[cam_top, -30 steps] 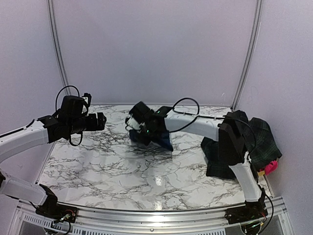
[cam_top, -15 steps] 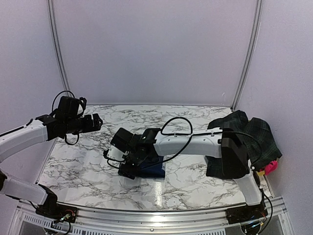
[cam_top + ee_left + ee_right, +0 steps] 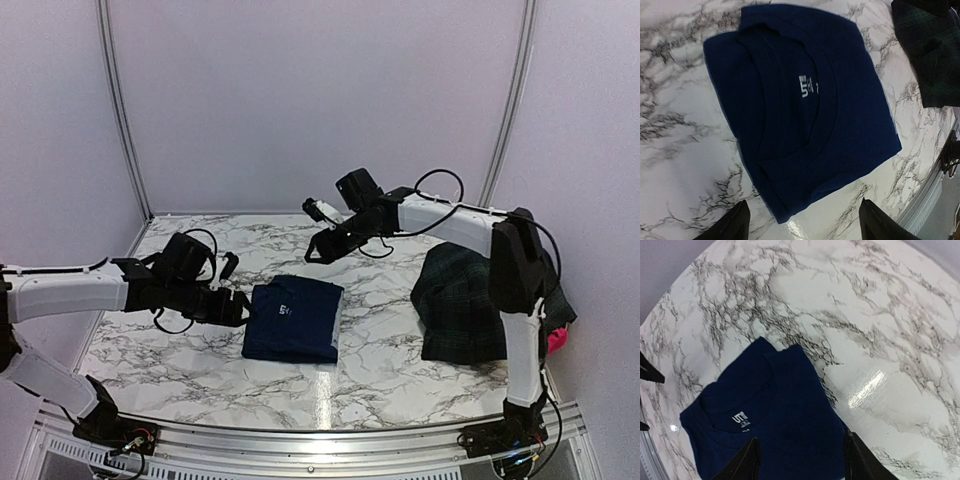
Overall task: Fold and stack the mixed laundry pile
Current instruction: Turn over the square-folded T-shirt at the center of the board, then rotate the square-folded T-shirt at the center of the board.
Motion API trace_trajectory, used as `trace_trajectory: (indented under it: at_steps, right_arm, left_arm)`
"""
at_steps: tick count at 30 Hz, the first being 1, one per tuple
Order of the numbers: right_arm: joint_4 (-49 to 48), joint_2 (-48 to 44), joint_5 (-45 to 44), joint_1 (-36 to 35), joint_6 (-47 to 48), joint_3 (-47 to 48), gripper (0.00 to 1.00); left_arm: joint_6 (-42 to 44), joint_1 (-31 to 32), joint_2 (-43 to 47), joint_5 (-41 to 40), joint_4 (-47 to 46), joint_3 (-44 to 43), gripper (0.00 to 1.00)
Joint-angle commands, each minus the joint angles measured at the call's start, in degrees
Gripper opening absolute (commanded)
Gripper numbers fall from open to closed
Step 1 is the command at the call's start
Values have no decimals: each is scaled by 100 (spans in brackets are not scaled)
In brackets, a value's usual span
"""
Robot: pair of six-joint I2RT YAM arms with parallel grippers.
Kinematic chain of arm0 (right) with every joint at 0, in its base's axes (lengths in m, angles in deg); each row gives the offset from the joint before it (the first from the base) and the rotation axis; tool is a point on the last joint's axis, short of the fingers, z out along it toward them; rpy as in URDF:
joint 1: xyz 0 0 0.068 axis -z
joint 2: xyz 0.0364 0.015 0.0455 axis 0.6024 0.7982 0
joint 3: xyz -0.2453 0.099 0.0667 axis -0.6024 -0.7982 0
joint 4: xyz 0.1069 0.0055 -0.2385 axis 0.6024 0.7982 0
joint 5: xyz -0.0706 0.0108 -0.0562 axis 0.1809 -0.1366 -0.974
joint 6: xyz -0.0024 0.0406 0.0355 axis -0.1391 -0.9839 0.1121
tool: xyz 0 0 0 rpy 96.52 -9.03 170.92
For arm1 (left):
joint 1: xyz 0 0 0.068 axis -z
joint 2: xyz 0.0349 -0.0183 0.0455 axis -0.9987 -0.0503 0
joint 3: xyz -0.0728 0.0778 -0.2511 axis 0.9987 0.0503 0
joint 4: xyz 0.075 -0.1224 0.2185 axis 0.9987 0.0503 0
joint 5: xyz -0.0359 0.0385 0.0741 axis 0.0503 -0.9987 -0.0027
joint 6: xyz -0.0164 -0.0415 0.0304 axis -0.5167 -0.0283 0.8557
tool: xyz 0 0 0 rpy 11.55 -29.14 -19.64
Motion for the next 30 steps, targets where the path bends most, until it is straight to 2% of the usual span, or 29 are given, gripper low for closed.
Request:
trace_trajectory:
  at_steps: [1, 6, 8, 13, 16, 18, 20, 25, 30]
  right_arm:
    - [117, 625, 481, -13, -168, -100, 48]
    - [220, 821, 743, 22, -140, -682, 36]
    - [47, 581, 830, 4, -225, -1351, 35]
    - [-335, -374, 1101, -270, -730, -2783, 33]
    - [-465, -920, 1473, -764, -1019, -3310, 36]
    - [-517, -1177, 1782, -1021, -1185, -3449, 42]
    - [-660, -1495, 1978, -1030, -1442, -3555, 45]
    - [-925, -2133, 1801, -302, -1721, -3728, 47]
    - [-379, -1600, 1340, 274, -1183, -3220, 47]
  left_arm:
    - [-357, 199, -723, 255, -175, 55, 71]
    - [-383, 142, -1578, 113, -236, -176, 56]
    - [-290, 17, -1933, -26, -125, -437, 48]
    - [27, -609, -2853, -86, 88, -1462, 37]
    - [342, -869, -3362, -3, 334, -2299, 38]
    - [529, -1003, -3463, 129, 536, -2704, 48]
    - [650, -1161, -3291, 223, 618, -2751, 55]
    - [669, -1336, -2287, 1106, 617, -1942, 59]
    - [258, -977, -1429, 1130, 590, -890, 57]
